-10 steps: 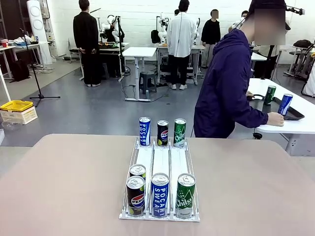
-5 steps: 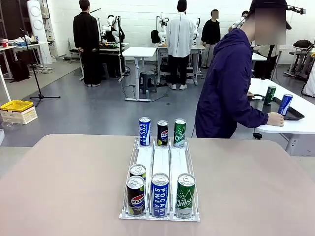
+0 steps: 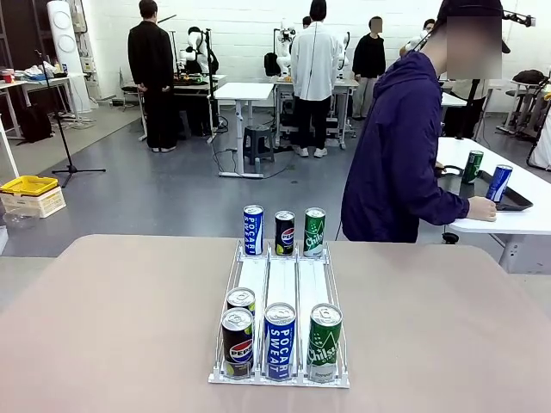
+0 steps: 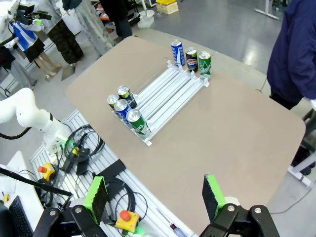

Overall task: Retrieve and hand over the desired beverage to the person.
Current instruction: Place the picked can on the Handle tray extended by the person.

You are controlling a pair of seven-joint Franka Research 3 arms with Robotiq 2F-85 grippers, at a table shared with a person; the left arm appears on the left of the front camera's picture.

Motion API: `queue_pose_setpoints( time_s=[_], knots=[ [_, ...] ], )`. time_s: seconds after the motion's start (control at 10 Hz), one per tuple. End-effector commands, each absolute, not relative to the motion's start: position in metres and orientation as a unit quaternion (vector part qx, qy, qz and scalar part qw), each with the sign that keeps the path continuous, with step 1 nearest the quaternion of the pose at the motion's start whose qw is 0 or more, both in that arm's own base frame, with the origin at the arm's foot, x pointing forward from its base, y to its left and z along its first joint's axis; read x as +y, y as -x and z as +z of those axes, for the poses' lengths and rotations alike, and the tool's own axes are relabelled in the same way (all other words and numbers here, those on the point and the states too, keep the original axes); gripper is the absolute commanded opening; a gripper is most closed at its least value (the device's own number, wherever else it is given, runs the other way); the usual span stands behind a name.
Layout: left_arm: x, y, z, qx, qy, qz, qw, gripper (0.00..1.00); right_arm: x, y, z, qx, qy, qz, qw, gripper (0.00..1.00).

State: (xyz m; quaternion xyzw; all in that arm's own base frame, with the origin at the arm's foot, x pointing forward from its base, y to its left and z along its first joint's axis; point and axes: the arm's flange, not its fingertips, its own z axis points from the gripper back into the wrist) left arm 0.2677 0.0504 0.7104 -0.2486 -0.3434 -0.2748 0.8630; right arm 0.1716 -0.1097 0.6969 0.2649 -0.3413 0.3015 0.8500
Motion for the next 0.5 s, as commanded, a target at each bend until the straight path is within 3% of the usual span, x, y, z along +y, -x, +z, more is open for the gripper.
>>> queue_pose_setpoints(
  time_s=[0.0, 0.4],
  knots=[
    [0.0501, -0.2653, 0.7076, -0.343, 0.244, -0.278, 0.864, 1.00, -0.1100, -0.1721, 0.6981, -0.341, -0.270, 0.307, 0.846, 1.00],
    [0.0501, -0.2653, 0.7076, -0.343, 0.244, -0.278, 0.864, 1.00, -0.1100, -0.1721, 0.6981, -0.341, -0.270, 0.307, 0.846, 1.00]
  ],
)
